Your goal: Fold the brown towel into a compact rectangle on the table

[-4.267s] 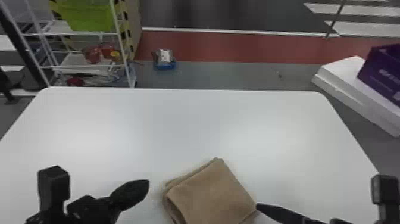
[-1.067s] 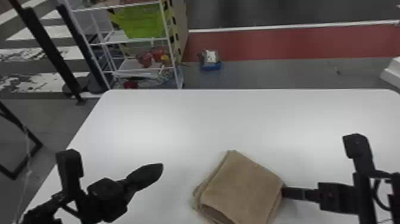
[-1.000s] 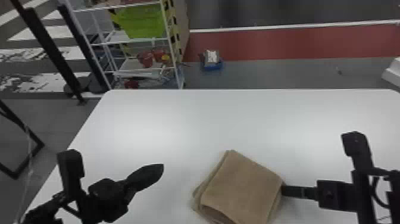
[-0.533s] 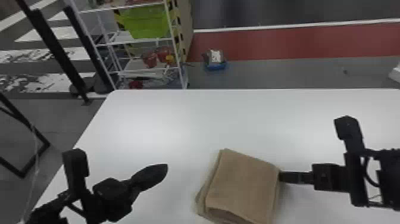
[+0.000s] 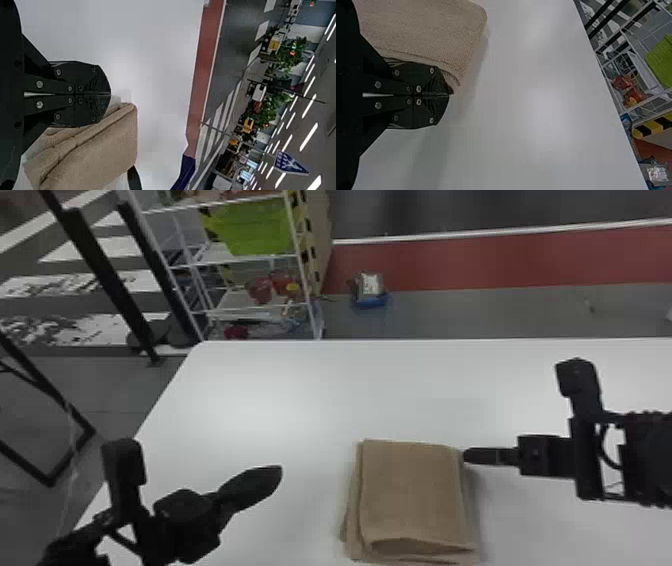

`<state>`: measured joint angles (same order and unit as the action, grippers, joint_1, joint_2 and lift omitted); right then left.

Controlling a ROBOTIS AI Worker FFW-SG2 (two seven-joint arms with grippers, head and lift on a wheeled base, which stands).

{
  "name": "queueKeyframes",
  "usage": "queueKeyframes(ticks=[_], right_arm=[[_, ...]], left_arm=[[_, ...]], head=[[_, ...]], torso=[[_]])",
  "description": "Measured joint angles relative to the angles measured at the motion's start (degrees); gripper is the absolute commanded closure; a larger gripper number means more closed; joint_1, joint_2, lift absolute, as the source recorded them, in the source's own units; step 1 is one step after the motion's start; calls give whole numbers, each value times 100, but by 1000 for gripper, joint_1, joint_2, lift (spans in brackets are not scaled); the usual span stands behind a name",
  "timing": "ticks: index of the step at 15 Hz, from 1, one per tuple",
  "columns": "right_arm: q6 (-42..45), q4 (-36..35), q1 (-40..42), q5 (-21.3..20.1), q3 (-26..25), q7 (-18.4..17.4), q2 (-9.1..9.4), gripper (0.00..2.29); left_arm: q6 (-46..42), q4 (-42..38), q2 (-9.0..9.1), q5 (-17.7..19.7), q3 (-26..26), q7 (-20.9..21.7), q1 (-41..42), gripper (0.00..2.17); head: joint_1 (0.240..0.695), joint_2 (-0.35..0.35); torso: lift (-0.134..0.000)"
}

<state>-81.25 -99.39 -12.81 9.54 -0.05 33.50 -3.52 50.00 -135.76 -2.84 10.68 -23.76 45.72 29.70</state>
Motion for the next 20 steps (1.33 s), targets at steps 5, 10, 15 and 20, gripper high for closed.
queueKeyframes(ticks=[5,10,15,20], right_arm=[[-21,177,-125,11,-44,204,-26,1713],[-564,-1402,762,282,-762,701,-92,1713],[1728,-2463,2120,501,-1673,832,-112,1713],[4431,-2459,3544,476,-1833,781,-64,1713]], left_arm=[[143,-208,94,-2,-50,43,109,1389],[151,-412,215,107,-33,171,321,1389],[-439,-160,264,82,364,60,602,1393],[-1176,265,283,211,906,-95,585,1393]], head=[[695,197],[695,174],[695,33],[695,-86]], torso=[[-123],[-123],[-123],[-123]])
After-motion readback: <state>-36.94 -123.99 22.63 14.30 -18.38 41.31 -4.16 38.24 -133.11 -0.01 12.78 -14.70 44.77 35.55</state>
